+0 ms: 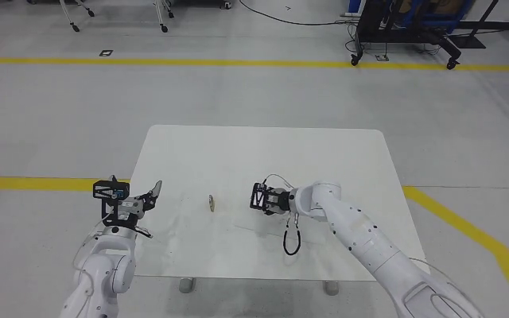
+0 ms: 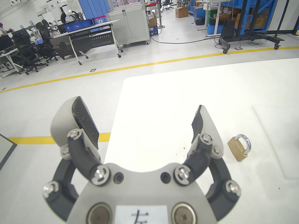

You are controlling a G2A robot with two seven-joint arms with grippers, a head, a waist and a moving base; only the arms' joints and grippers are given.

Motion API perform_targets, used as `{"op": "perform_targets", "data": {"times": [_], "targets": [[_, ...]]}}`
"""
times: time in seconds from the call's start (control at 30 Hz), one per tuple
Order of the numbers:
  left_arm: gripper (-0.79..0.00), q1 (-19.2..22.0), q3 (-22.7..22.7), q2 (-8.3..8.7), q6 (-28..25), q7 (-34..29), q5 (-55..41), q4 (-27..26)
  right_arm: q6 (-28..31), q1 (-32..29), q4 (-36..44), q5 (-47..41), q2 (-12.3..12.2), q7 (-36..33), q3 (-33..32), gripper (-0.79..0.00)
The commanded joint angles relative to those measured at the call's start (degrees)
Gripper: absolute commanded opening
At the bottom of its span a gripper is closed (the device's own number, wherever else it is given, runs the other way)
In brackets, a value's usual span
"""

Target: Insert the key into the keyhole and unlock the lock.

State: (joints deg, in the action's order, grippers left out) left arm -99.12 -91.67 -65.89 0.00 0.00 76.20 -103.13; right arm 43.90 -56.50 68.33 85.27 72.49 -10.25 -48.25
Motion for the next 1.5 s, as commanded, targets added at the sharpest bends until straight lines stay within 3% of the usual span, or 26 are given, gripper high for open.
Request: {"op": "perform_targets", "data": {"times": [0.0, 0.37, 0.43, 0.57, 0.7, 0.8, 1.2, 1.33, 1.47], "targets": [[0.0, 0.0, 0.0, 0.0, 0.0, 0.0, 0.0, 0.0, 0.17, -0.15, 0.4, 0.0, -0.14, 0.06, -0.34, -0.785], [0.0, 0.0, 0.0, 0.0, 0.0, 0.0, 0.0, 0.0, 0.17, -0.15, 0.4, 0.0, -0.14, 0.06, -0.34, -0.785], [0.0, 0.0, 0.0, 0.0, 0.0, 0.0, 0.0, 0.0, -0.74, -0.97, 0.71, -1.57, -0.25, 3.1, -1.24, -0.785], [0.0, 0.0, 0.0, 0.0, 0.0, 0.0, 0.0, 0.0, 4.09, -3.13, 2.4, -3.06, -1.61, 17.37, -5.06, -0.785], [0.0, 0.0, 0.0, 0.0, 0.0, 0.0, 0.0, 0.0, 14.1, -5.01, 2.73, -4.34, -3.26, 35.19, -9.02, -0.785], [0.0, 0.0, 0.0, 0.0, 0.0, 0.0, 0.0, 0.0, 14.1, -5.68, 1.84, -4.45, -4.29, 47.31, -7.34, -0.785], [0.0, 0.04, 0.06, -0.03, -0.41, 0.34, -0.61, -0.33, 14.1, -5.68, 1.84, -4.45, -4.29, 47.31, -7.34, -0.785], [0.0, 0.33, -0.46, -0.08, -10.64, -0.94, -12.87, -0.56, 12.71, -6.56, 2.25, -6.96, -4.08, 48.49, -7.44, -0.785], [0.0, 4.47, -0.49, 0.21, -23.09, -8.24, -26.26, 2.82, 14.1, -6.99, 0.91, -14.79, -3.34, 55.43, -5.03, -0.785]]}}
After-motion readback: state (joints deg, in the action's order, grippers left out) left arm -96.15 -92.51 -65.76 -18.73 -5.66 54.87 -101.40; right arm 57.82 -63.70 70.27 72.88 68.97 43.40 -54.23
